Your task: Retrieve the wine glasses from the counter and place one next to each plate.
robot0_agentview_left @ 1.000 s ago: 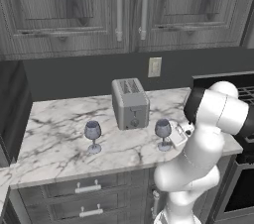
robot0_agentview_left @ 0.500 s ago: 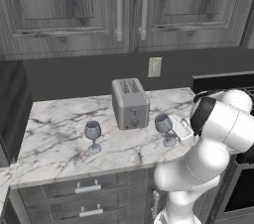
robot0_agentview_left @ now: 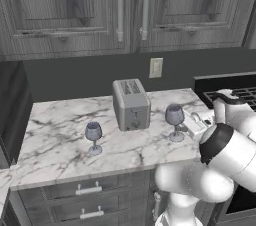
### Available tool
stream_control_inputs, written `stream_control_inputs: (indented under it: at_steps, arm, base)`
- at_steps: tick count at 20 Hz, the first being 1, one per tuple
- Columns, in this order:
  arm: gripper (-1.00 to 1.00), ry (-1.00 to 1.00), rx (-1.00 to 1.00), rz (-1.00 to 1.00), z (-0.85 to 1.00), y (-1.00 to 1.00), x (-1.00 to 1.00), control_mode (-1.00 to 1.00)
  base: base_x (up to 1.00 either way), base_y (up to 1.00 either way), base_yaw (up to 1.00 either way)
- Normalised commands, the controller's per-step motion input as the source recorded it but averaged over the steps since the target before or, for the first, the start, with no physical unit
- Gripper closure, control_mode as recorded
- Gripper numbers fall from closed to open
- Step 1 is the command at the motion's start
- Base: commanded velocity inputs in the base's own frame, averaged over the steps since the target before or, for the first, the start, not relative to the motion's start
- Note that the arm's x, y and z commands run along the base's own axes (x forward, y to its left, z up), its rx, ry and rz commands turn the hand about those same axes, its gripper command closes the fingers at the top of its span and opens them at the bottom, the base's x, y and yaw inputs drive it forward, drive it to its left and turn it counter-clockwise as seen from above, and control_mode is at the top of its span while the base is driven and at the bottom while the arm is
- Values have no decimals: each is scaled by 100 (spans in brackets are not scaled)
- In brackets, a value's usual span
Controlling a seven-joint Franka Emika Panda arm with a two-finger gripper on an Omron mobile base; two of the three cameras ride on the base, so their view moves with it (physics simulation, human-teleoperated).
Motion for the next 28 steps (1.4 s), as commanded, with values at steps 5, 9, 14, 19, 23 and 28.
stream_control_inputs:
  at_steps: [5, 9, 14, 19, 23, 28]
  arm:
    - [100, -1, 2, 0, 74, 0, -55, -100]
    - [100, 0, 2, 0, 54, 0, -49, -100]
    - [100, 0, 1, 0, 42, -3, -67, -100]
    - [100, 0, 5, 0, 31, -20, -63, -100]
    - [100, 0, 9, 0, 25, -26, -59, -100]
    - [100, 0, 3, -2, 16, -16, -35, 100]
  base:
    - [0, 0, 0]
    - [0, 0, 0]
    - [0, 0, 0]
    - [0, 0, 0]
    - [0, 0, 0]
    - [-21, -15, -4]
